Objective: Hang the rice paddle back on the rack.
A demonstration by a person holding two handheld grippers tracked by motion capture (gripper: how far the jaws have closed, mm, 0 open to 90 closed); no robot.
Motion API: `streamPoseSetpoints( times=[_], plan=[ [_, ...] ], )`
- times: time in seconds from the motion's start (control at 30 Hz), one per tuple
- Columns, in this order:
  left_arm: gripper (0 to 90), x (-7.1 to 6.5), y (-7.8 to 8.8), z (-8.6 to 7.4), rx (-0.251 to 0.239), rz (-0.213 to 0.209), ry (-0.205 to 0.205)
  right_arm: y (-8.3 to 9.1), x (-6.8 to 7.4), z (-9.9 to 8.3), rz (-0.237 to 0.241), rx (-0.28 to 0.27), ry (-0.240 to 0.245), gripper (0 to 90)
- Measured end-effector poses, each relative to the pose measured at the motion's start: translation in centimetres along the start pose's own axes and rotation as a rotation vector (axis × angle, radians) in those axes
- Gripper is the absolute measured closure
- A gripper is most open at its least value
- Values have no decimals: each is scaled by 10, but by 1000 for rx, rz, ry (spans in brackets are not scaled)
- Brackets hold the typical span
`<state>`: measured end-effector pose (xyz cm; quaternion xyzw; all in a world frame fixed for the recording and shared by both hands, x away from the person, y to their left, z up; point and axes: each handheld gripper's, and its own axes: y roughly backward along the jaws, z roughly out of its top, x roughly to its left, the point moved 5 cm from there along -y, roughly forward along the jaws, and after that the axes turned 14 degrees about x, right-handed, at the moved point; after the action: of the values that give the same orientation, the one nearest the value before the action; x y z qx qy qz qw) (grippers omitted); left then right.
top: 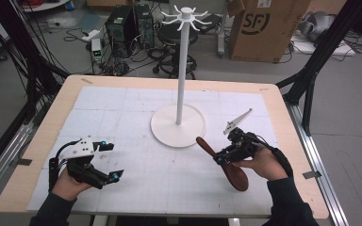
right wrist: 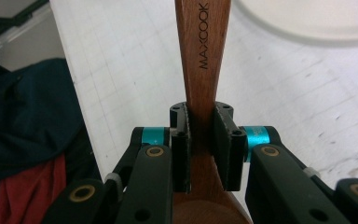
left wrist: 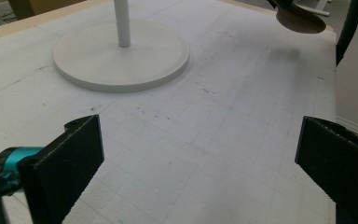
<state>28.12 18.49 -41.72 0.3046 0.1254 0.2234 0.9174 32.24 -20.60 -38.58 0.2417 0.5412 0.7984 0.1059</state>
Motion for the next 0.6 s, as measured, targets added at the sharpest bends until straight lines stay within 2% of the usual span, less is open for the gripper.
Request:
streamPoseSetpoints(
  times=[0.6],
  plan=[
    [17, 0, 0, 0, 0, 0, -1, 23, 4, 9, 26, -137, 30, 785]
  ],
)
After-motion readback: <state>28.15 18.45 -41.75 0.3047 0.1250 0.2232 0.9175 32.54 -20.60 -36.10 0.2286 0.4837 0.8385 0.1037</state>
